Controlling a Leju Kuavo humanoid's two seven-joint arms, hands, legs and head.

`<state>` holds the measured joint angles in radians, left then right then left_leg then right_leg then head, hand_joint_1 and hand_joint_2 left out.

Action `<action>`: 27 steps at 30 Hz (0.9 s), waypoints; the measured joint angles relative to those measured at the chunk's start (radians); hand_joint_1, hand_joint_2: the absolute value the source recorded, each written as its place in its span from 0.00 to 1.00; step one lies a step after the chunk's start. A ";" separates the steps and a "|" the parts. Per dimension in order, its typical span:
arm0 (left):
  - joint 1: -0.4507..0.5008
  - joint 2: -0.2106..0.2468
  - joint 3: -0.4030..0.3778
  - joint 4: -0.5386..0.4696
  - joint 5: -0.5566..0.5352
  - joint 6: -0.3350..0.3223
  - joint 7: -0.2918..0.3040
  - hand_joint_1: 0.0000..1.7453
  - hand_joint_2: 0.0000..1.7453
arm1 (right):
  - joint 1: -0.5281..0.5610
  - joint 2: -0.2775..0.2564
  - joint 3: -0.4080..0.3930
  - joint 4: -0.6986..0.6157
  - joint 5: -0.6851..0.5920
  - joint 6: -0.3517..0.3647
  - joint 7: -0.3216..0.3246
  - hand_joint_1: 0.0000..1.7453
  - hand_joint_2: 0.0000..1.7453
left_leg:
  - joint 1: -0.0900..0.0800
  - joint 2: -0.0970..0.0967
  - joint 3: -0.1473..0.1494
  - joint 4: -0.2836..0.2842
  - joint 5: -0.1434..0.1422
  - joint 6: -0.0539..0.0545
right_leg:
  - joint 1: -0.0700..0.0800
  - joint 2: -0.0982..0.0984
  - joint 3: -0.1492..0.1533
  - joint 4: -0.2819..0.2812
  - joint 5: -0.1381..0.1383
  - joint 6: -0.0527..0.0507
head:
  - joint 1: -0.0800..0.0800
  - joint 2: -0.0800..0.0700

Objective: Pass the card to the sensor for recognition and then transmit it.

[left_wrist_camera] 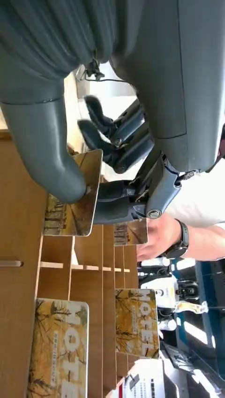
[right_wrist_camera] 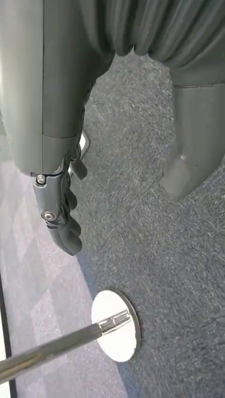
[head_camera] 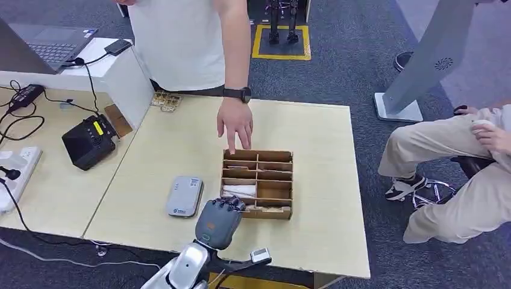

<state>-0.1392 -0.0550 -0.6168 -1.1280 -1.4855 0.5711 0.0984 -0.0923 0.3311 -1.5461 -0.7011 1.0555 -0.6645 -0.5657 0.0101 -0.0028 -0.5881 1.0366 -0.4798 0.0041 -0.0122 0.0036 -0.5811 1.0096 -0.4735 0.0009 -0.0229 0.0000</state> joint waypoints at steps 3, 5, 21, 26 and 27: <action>0.000 -0.010 0.000 0.017 0.000 0.031 -0.003 1.00 1.00 | 0.000 0.000 0.000 0.003 0.001 0.000 -0.003 0.00 1.00 | 0.000 0.000 0.000 0.000 0.000 0.000 | 0.000 0.000 0.000 0.000 0.000 0.000 | 0.000 0.000; 0.004 -0.016 0.000 0.022 0.000 0.052 -0.002 1.00 1.00 | 0.001 0.000 0.000 0.006 0.002 0.000 -0.006 0.00 1.00 | 0.000 0.000 0.000 0.000 0.000 0.000 | 0.000 0.000 0.000 0.000 0.000 0.000 | 0.000 0.000; 0.101 -0.051 0.031 -0.108 0.073 0.119 -0.129 1.00 1.00 | 0.003 0.000 0.000 0.014 -0.011 0.000 -0.012 0.00 1.00 | 0.000 0.000 0.000 0.000 0.000 0.001 | 0.000 0.000 0.000 0.000 0.000 0.000 | 0.000 0.000; 0.148 -0.112 0.137 -0.195 0.168 0.119 -0.330 1.00 1.00 | 0.004 0.000 0.000 0.014 -0.025 0.000 0.003 0.00 1.00 | 0.000 0.000 0.000 0.000 0.000 0.001 | 0.000 0.000 0.000 0.000 0.000 0.000 | 0.000 0.000; 0.154 -0.129 0.171 -0.208 0.191 0.119 -0.380 1.00 1.00 | 0.004 0.000 0.000 0.014 -0.026 0.000 0.008 0.00 1.00 | 0.000 0.000 0.000 0.000 0.000 0.001 | 0.000 0.000 0.000 0.000 0.000 0.000 | 0.000 0.000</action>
<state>0.0149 -0.1835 -0.4458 -1.3364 -1.2946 0.6901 -0.2817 -0.0884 0.3311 -1.5465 -0.6874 1.0292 -0.6645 -0.5581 0.0099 -0.0026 -0.5884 1.0366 -0.4803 0.0047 -0.0123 0.0036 -0.5812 1.0095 -0.4738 0.0010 -0.0225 0.0000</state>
